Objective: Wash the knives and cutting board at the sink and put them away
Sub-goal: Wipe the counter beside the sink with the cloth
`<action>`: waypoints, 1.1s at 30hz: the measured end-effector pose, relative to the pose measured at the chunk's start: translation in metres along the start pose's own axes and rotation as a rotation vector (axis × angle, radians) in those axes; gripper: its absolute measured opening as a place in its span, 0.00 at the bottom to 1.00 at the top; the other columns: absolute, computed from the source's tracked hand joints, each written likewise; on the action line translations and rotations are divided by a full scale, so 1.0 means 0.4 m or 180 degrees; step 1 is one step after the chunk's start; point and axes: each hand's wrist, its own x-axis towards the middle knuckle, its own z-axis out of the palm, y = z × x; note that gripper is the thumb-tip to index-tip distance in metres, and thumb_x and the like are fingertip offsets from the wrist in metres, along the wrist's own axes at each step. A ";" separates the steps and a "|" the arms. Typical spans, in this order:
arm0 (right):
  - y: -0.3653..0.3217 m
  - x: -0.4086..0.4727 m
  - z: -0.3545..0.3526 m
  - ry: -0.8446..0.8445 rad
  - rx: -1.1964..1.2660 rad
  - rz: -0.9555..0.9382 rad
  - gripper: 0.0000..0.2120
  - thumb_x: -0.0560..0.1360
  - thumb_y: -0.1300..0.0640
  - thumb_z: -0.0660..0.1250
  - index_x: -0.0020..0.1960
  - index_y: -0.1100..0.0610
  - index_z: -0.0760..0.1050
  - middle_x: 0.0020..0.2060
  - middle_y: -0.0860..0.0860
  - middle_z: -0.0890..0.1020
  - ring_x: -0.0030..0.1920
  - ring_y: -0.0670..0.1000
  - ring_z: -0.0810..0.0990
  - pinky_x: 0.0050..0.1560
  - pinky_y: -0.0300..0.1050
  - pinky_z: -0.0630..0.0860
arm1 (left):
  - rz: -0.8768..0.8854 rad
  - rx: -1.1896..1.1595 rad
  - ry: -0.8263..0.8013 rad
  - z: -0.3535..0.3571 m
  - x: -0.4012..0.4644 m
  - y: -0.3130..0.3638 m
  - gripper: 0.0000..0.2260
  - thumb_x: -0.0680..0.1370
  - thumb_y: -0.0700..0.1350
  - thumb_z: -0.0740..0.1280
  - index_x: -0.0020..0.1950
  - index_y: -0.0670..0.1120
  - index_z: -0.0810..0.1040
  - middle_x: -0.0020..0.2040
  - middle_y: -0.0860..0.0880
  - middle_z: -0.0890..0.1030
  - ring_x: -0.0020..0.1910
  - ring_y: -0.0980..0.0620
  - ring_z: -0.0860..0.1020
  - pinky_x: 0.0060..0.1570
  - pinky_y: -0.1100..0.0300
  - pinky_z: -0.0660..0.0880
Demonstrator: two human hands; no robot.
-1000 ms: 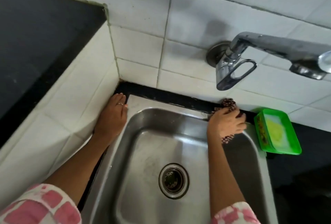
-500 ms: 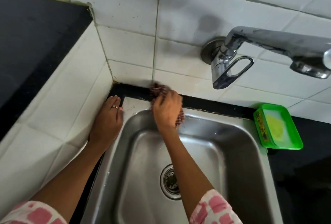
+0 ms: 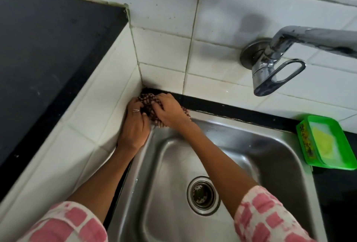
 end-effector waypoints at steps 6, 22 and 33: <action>0.003 -0.042 -0.098 -0.0021 0.1126 0.0859 0.12 0.79 0.57 0.59 0.50 0.64 0.77 0.43 0.58 0.82 0.42 0.52 0.79 0.45 0.36 0.74 | -0.0260 -0.0092 -0.0027 -0.018 -0.009 0.031 0.18 0.74 0.33 0.55 0.63 0.29 0.66 0.62 0.33 0.71 0.62 0.38 0.70 0.66 0.68 0.56; -0.005 -0.120 -0.086 -0.0626 0.0154 0.0430 0.12 0.79 0.58 0.60 0.52 0.66 0.76 0.49 0.60 0.80 0.50 0.57 0.76 0.54 0.44 0.69 | -0.0255 -0.0057 -0.0195 -0.013 -0.006 0.016 0.18 0.76 0.31 0.58 0.66 0.29 0.66 0.65 0.35 0.70 0.65 0.41 0.69 0.65 0.74 0.54; -0.097 0.002 0.006 0.0333 0.0463 0.1189 0.20 0.79 0.46 0.57 0.56 0.59 0.78 0.60 0.59 0.73 0.61 0.59 0.67 0.65 0.52 0.64 | 0.0047 -0.0337 -0.0216 -0.013 0.002 0.016 0.27 0.76 0.48 0.48 0.73 0.37 0.61 0.70 0.39 0.69 0.68 0.45 0.69 0.67 0.63 0.62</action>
